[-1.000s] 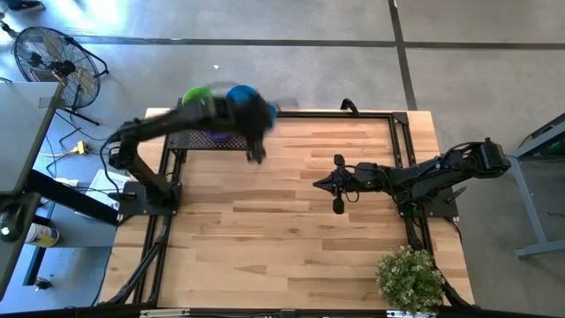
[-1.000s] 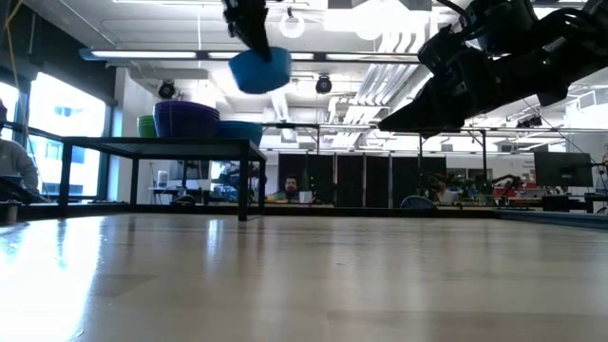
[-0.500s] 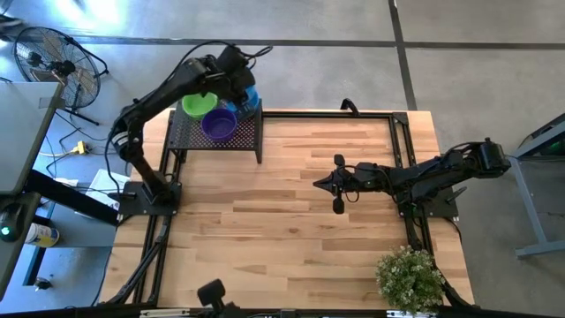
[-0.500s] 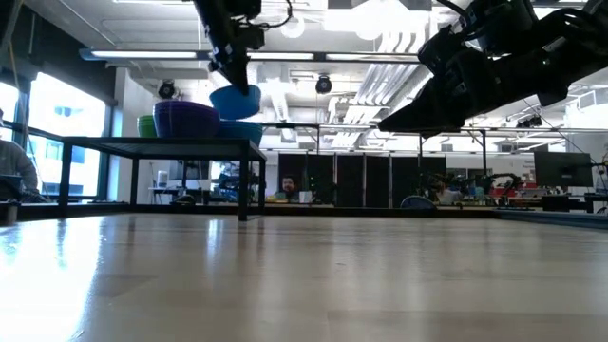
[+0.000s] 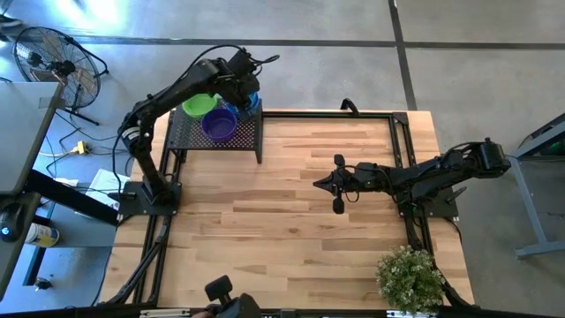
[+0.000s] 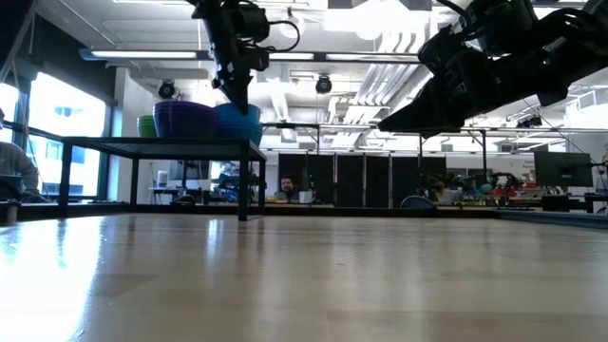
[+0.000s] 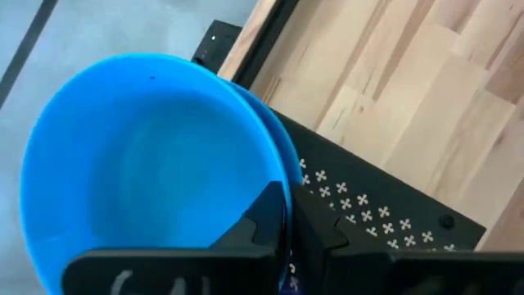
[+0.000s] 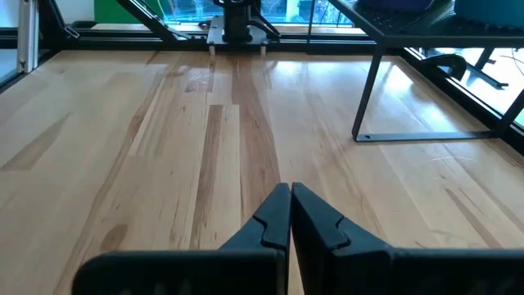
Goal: Pick & Place Mini bowls
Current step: Stack the blue bowl on top of the blue bowl on the shelf, then return to Home Position
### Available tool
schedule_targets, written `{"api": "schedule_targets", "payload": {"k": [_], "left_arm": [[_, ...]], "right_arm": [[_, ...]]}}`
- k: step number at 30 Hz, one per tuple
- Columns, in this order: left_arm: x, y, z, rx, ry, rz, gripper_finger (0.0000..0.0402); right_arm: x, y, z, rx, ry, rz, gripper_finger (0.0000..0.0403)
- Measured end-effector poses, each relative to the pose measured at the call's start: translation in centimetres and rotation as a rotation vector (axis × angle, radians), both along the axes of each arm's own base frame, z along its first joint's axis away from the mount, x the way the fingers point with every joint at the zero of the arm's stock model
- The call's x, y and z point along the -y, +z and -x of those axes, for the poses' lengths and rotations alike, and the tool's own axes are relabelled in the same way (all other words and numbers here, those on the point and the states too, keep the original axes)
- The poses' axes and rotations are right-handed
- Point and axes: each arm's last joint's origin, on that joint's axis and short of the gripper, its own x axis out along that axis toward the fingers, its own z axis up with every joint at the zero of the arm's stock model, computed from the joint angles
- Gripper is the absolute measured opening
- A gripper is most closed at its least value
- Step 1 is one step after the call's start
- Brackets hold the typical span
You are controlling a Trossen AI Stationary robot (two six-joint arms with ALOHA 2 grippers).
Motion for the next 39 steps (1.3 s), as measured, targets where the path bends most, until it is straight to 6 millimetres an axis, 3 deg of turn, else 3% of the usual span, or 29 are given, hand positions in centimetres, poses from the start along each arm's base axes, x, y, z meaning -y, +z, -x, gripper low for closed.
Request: {"api": "schedule_targets", "payload": {"k": [12, 22, 26, 30, 33, 39], "left_arm": [[0.3, 0.0, -0.3, -0.003, 0.012, -0.006, 0.0066], [0.7, -0.1, -0.3, -0.022, -0.003, 0.011, 0.0070], [0.9, 0.2, -0.4, -0.002, 0.002, -0.004, 0.0054], [1.8, 1.6, -0.8, 0.091, -0.032, -0.075, 0.0010], [2.7, 2.2, -0.6, 0.189, -0.060, -0.096, 0.0007], [5.8, 1.0, -0.2, 0.383, -0.151, -0.189, 0.0002]], "right_arm": [[0.0, 0.0, 0.0, 0.000, 0.000, 0.000, 0.0002], [0.0, 0.0, 0.0, 0.000, -0.001, -0.006, 0.0002], [0.0, 0.0, 0.0, 0.001, -0.005, -0.020, 0.0001], [0.0, 0.0, 0.0, 0.001, -0.006, -0.020, 0.0001], [0.0, 0.0, 0.0, 0.001, -0.007, -0.020, 0.0001], [0.0, 0.2, -0.1, 0.024, -0.009, -0.017, 0.0000]]}}
